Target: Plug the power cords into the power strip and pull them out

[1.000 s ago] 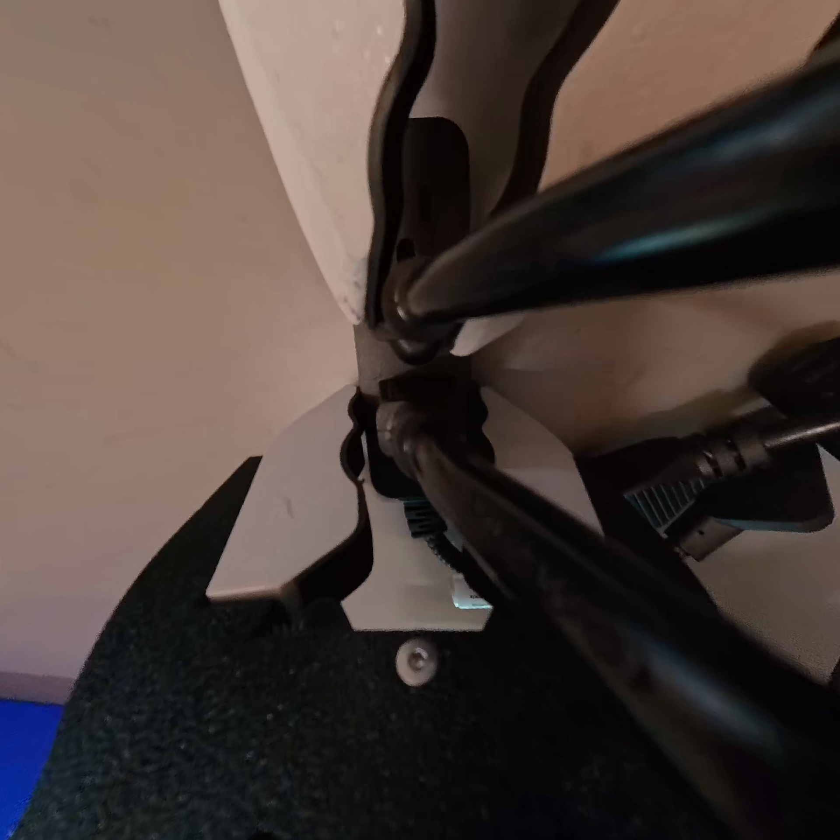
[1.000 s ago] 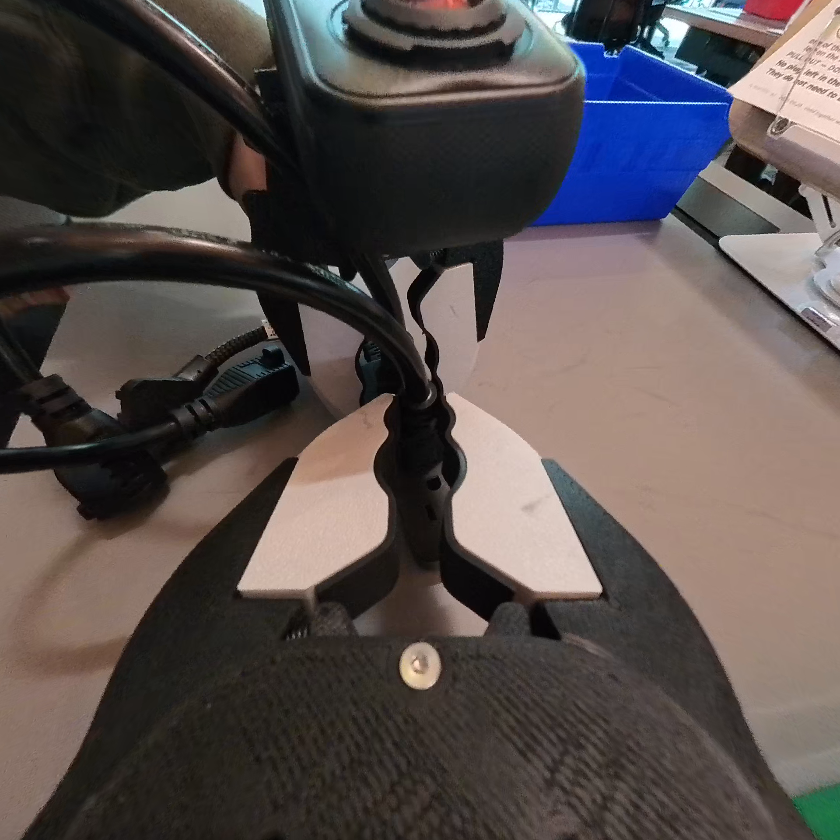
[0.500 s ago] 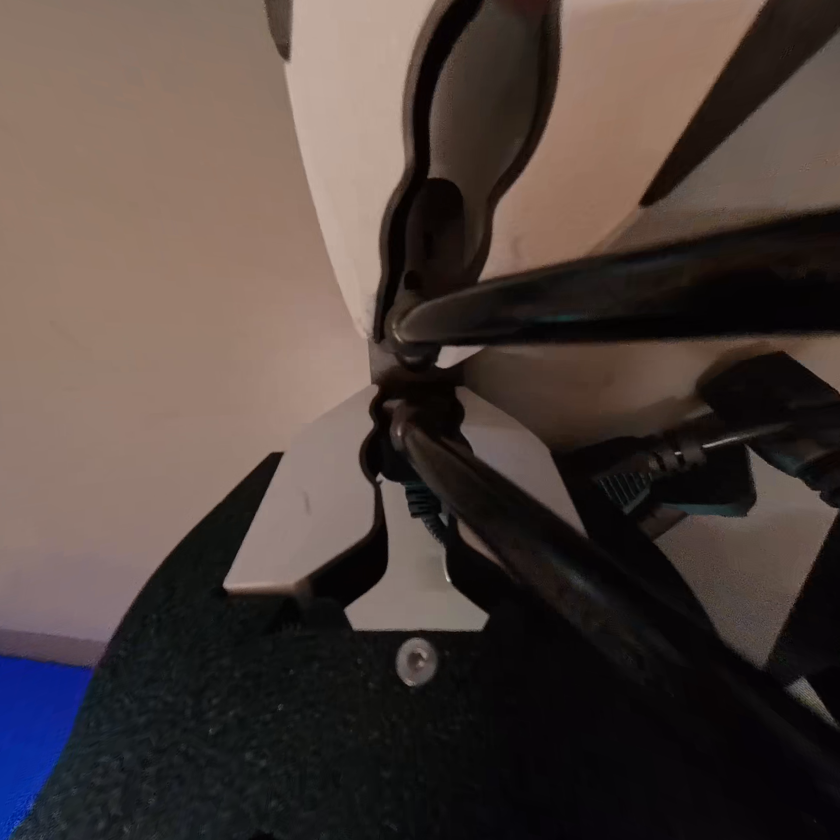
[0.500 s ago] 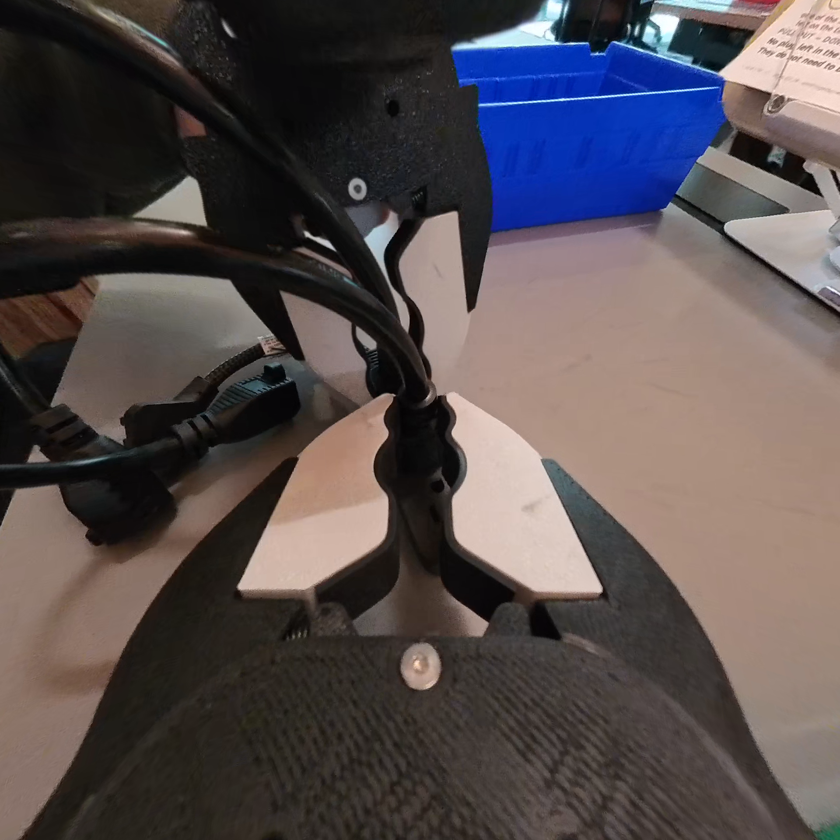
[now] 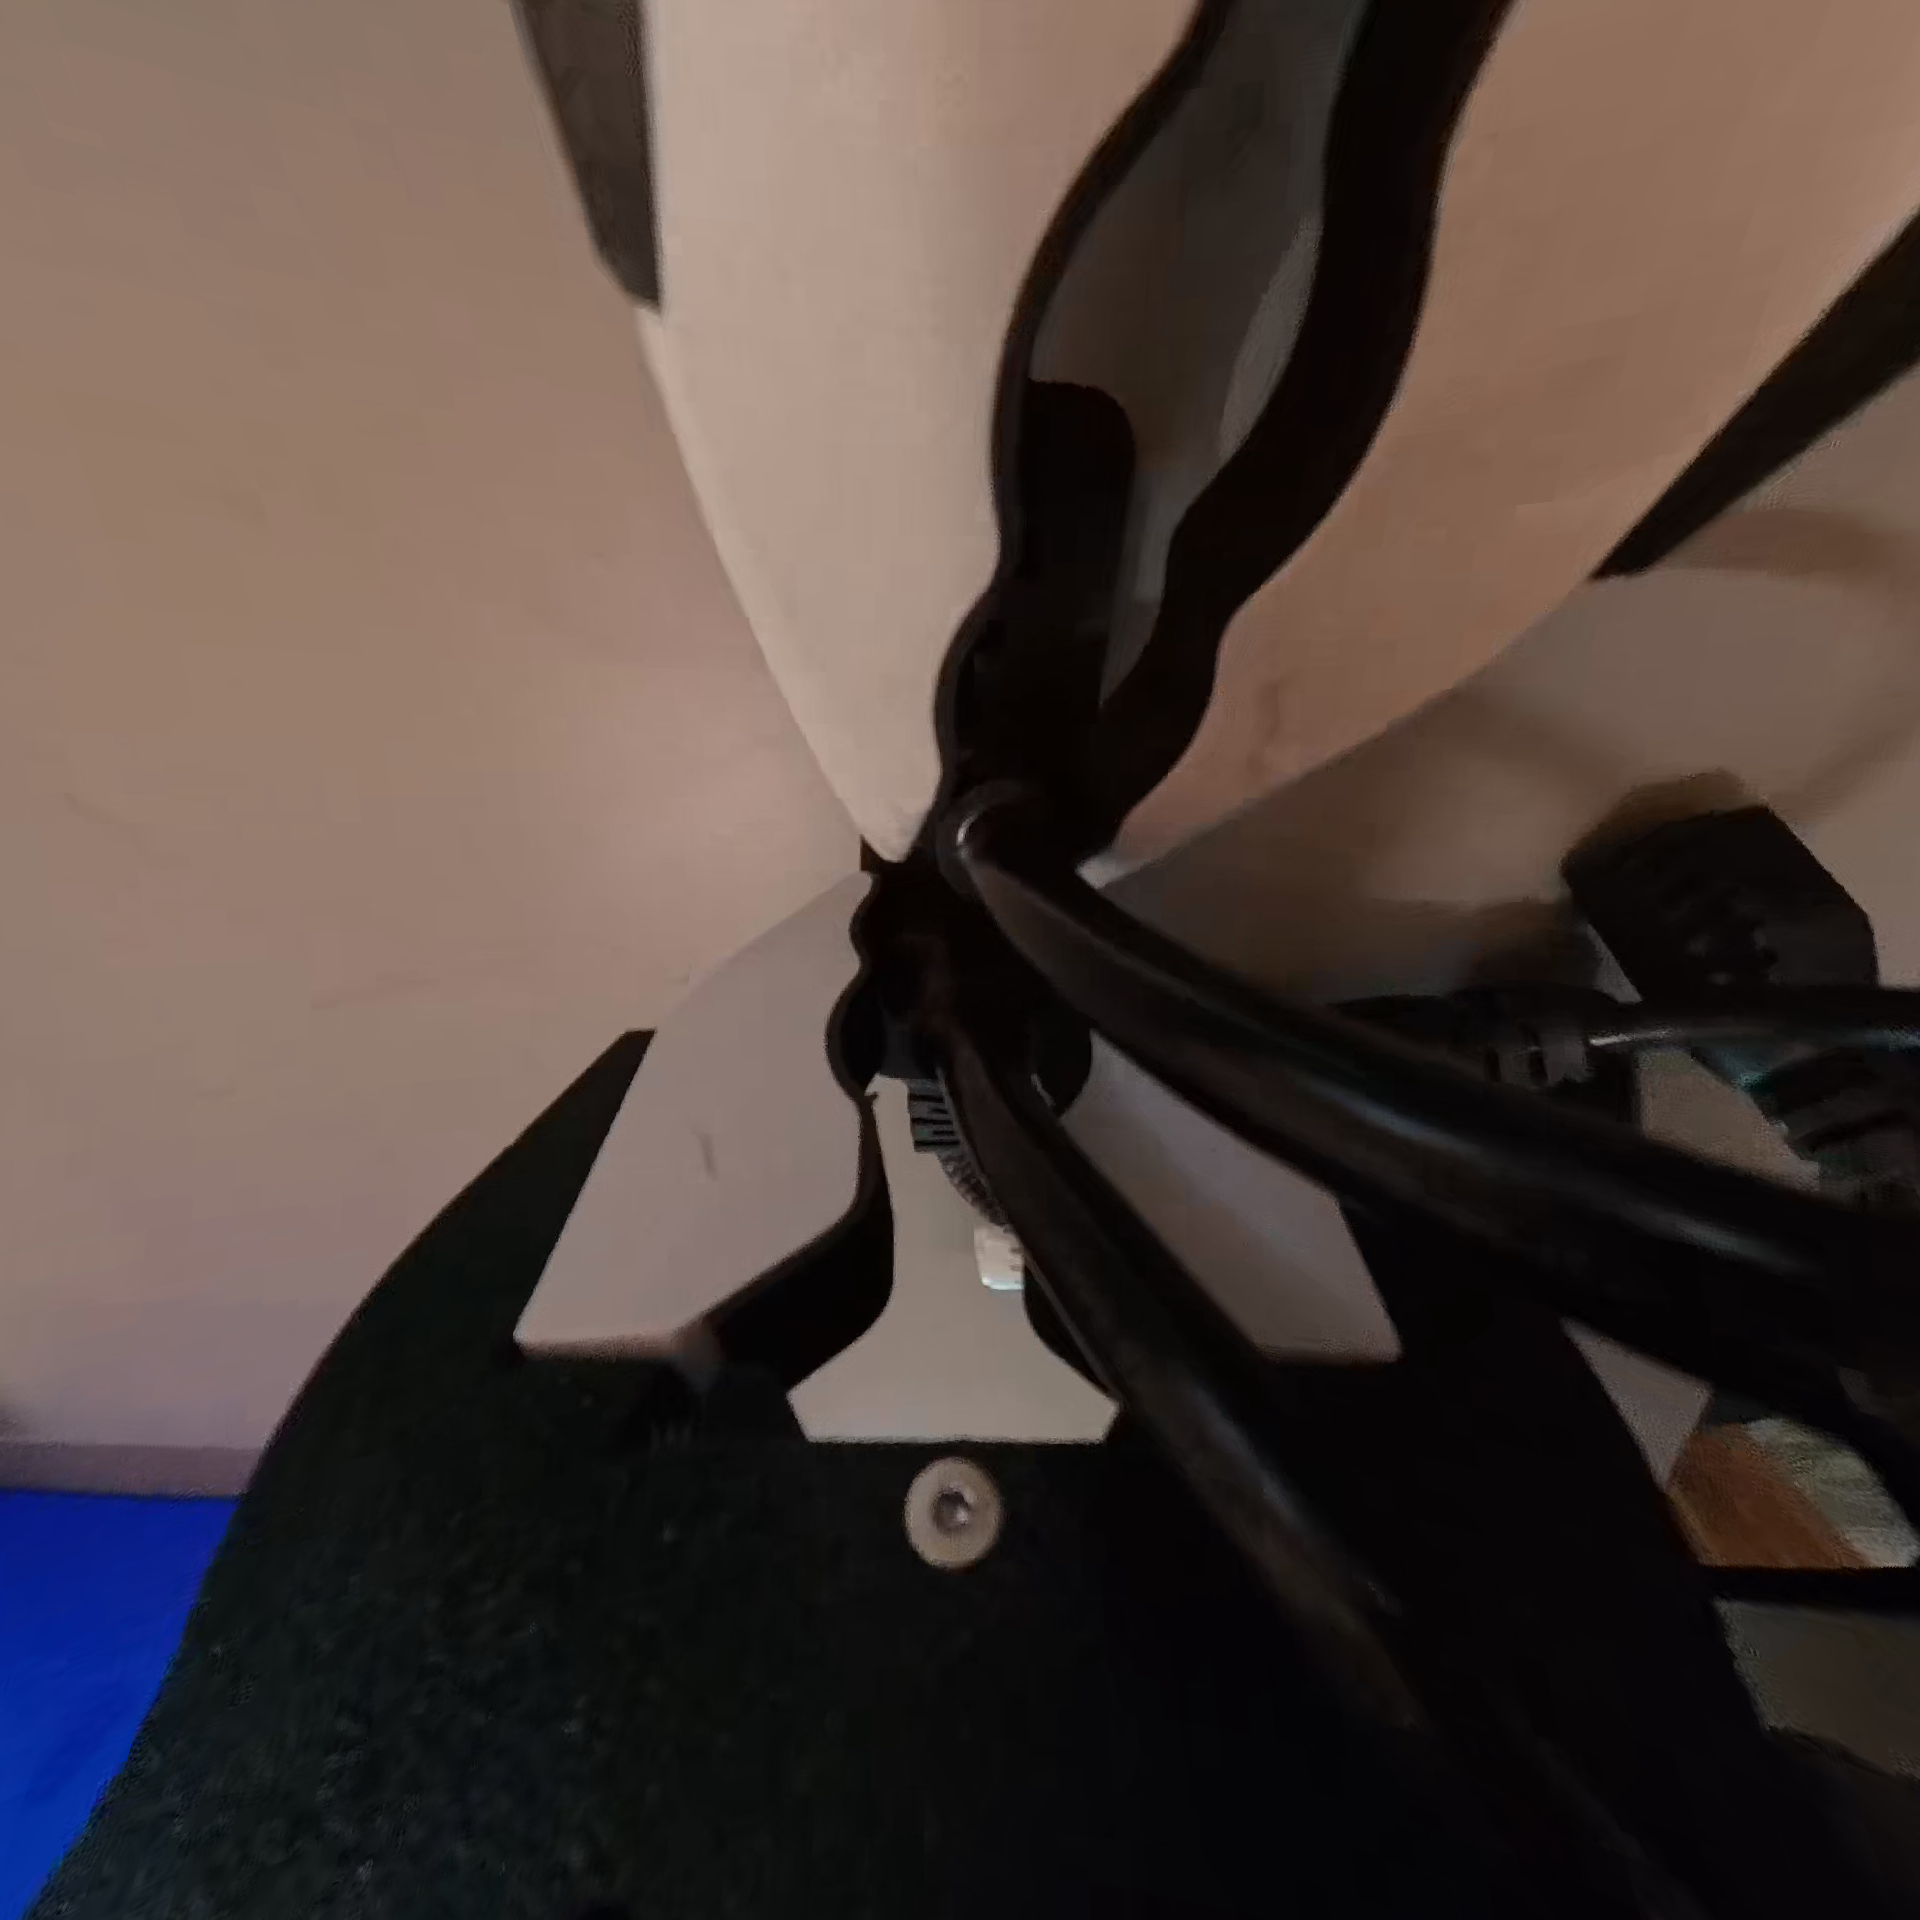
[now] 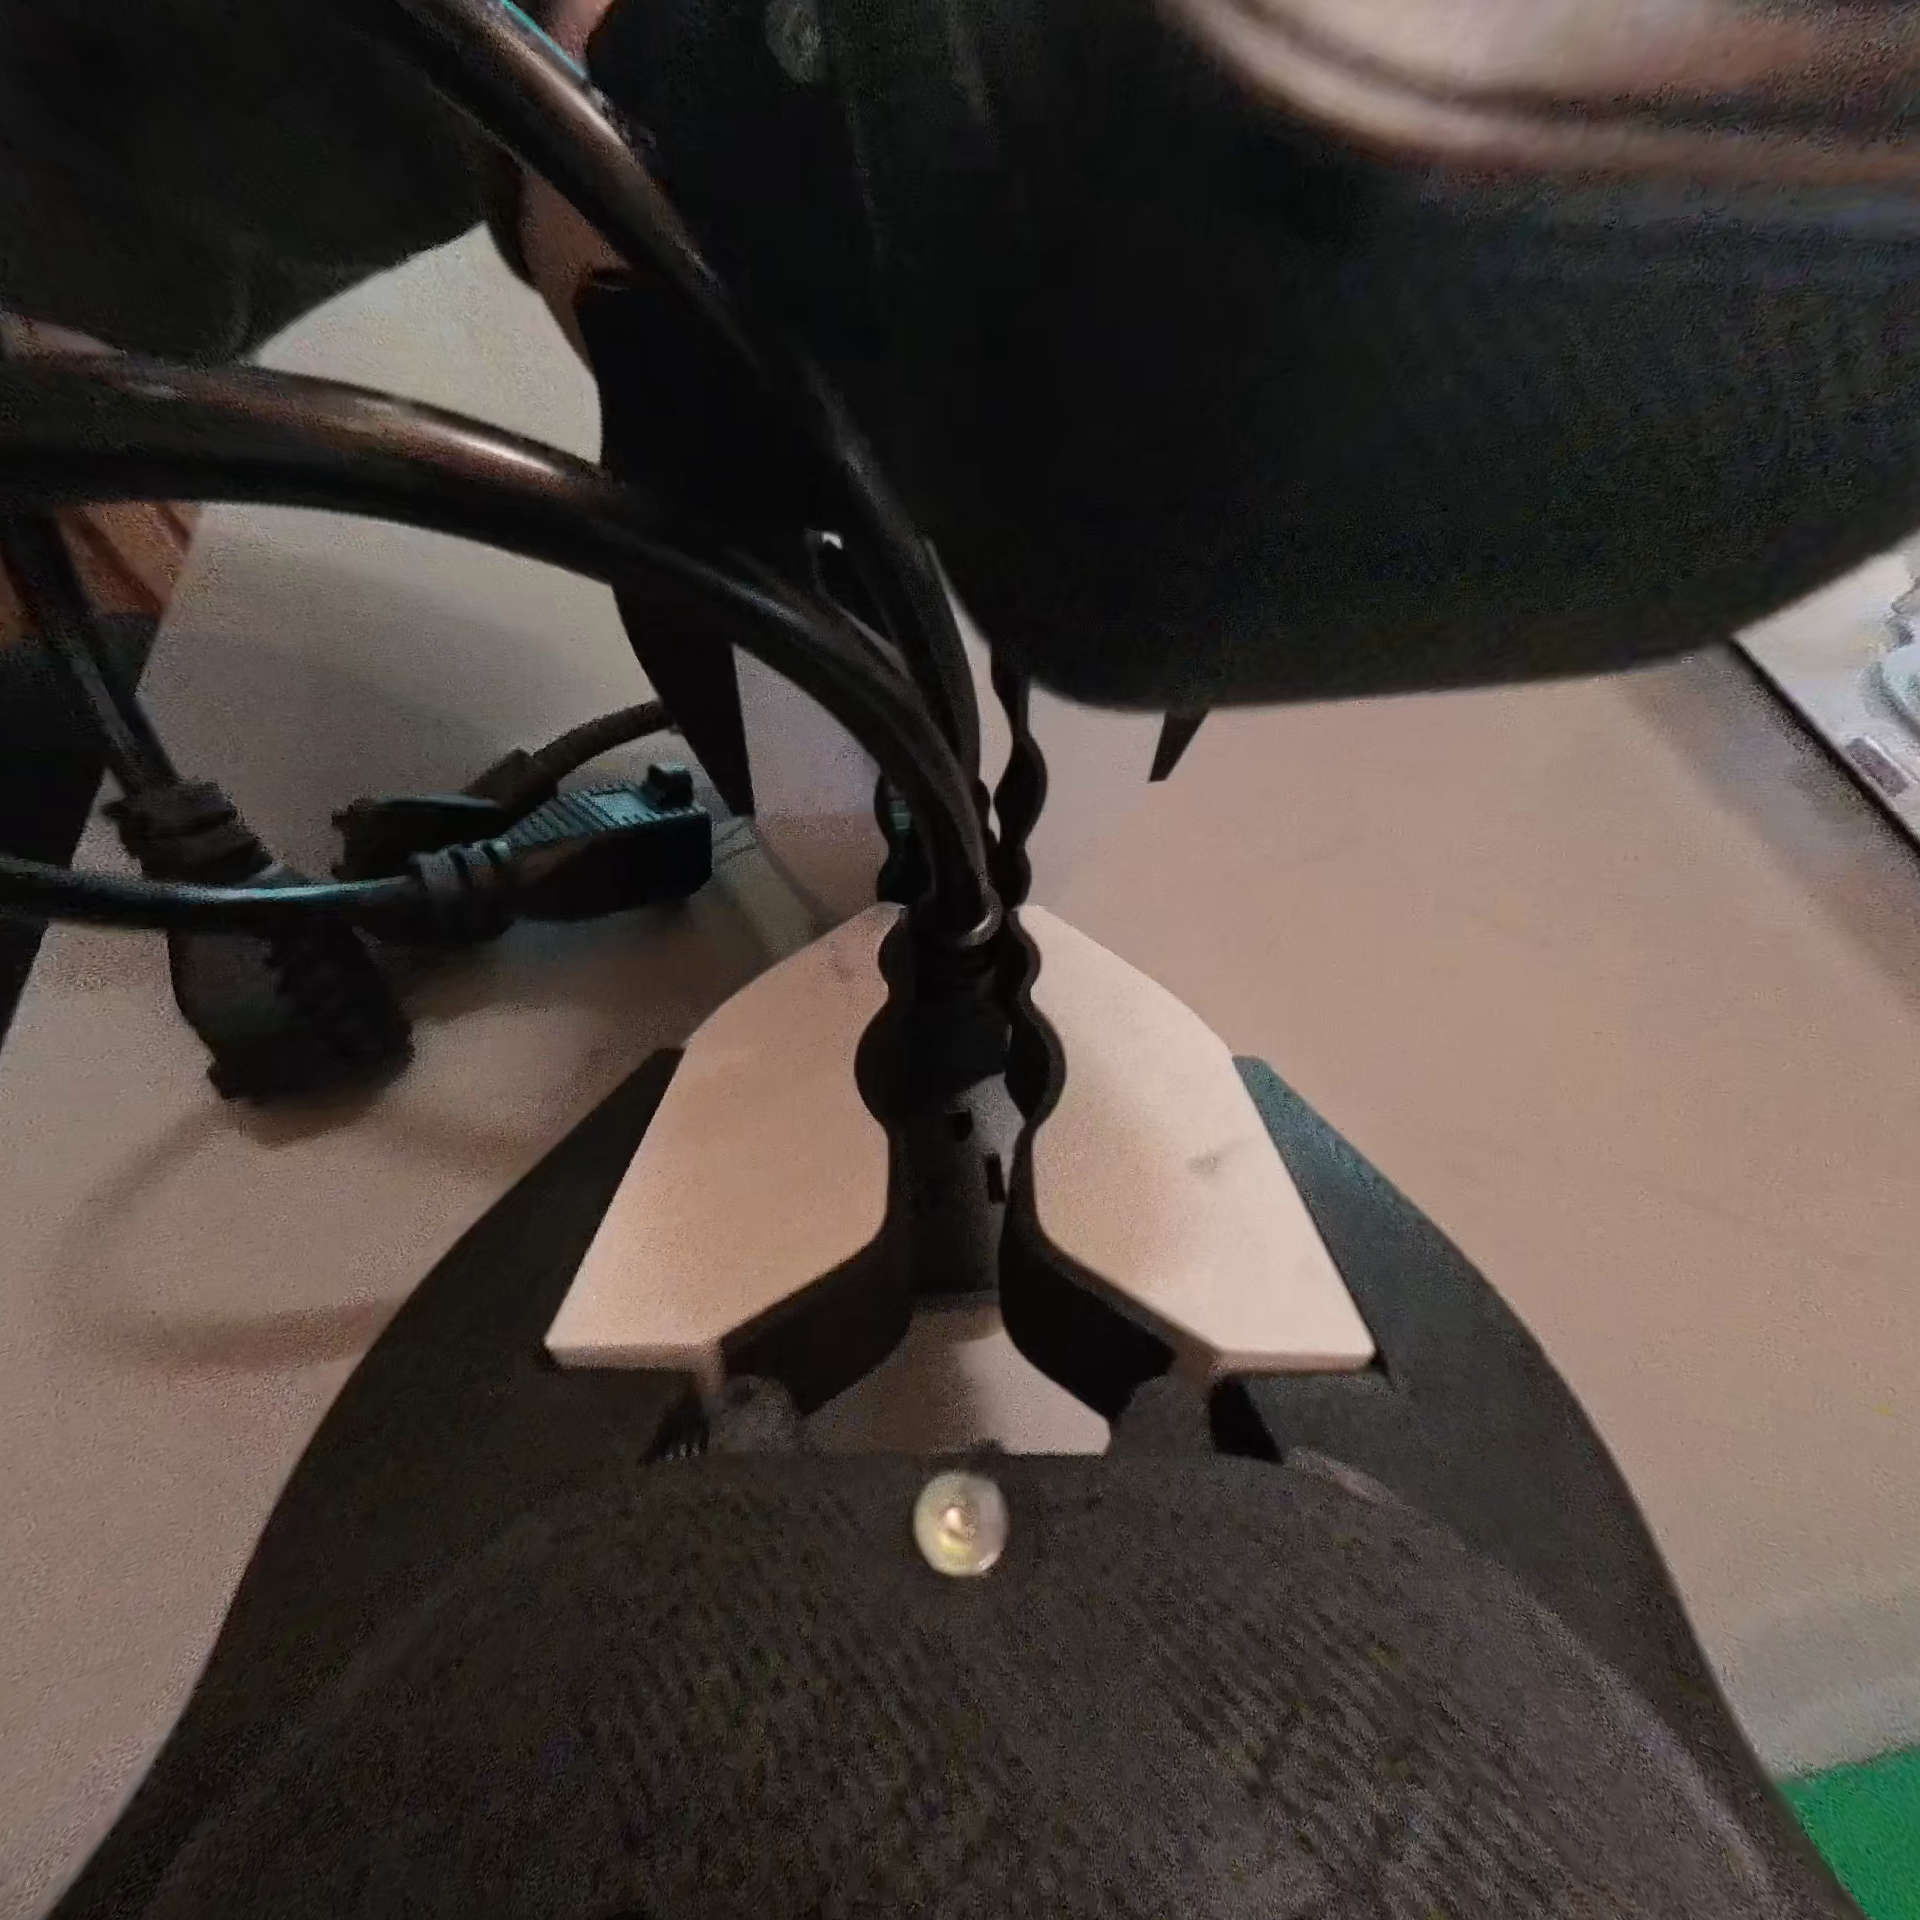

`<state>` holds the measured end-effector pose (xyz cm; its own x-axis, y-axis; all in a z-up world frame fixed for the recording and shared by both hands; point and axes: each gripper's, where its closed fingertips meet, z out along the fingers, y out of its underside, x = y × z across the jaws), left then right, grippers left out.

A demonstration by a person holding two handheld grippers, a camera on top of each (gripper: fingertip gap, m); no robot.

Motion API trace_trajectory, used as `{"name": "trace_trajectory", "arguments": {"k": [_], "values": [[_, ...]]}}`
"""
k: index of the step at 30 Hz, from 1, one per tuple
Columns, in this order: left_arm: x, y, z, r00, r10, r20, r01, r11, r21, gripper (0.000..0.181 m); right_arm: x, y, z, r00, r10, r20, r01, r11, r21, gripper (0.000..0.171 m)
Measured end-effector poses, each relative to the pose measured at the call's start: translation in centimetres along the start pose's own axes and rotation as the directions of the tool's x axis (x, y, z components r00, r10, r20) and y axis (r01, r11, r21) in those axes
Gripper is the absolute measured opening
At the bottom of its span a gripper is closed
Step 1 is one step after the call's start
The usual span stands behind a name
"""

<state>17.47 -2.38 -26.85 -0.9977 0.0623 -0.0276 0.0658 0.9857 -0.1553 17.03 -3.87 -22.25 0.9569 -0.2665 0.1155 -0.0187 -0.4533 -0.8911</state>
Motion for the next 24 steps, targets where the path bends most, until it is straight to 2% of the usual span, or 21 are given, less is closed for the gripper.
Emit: {"name": "trace_trajectory", "arguments": {"k": [5,9,12,16,20,23,24], "values": [[-0.1,0.3,0.0,0.999,-0.032,0.030,0.033,0.999,-0.040,0.025,0.8,-0.3,0.3,0.988,0.152,0.028,-0.154,0.984,0.094,0.013],[0.2,0.0,0.0,1.000,-0.024,0.011,0.024,1.000,-0.011,0.025,-0.2,-0.2,-0.2,0.997,0.059,0.057,-0.063,0.996,0.068,0.013],[0.0,0.2,0.0,0.998,-0.056,0.018,0.057,0.998,-0.019,0.025,0.9,-0.4,0.2,0.978,0.201,0.053,-0.206,0.972,0.114,0.013],[0.4,-0.1,0.0,1.000,-0.013,-0.001,0.013,1.000,-0.001,0.026,-0.4,-0.4,-0.4,0.993,0.075,0.086,-0.083,0.993,0.087,0.013],[0.1,0.2,0.0,0.998,-0.059,0.001,0.059,0.998,-0.025,0.026,1.0,-0.7,0.1,0.965,0.250,0.084,-0.261,0.952,0.161,0.013],[0.4,0.1,0.0,0.999,-0.035,-0.008,0.035,0.999,-0.015,0.026,-0.2,-0.6,-0.3,0.989,0.114,0.095,-0.124,0.987,0.105,0.013],[0.3,0.1,0.0,0.999,-0.040,-0.008,0.040,0.999,-0.017,0.025,0.0,-0.7,-0.2,0.989,0.117,0.087,-0.125,0.988,0.088,0.013]]}}
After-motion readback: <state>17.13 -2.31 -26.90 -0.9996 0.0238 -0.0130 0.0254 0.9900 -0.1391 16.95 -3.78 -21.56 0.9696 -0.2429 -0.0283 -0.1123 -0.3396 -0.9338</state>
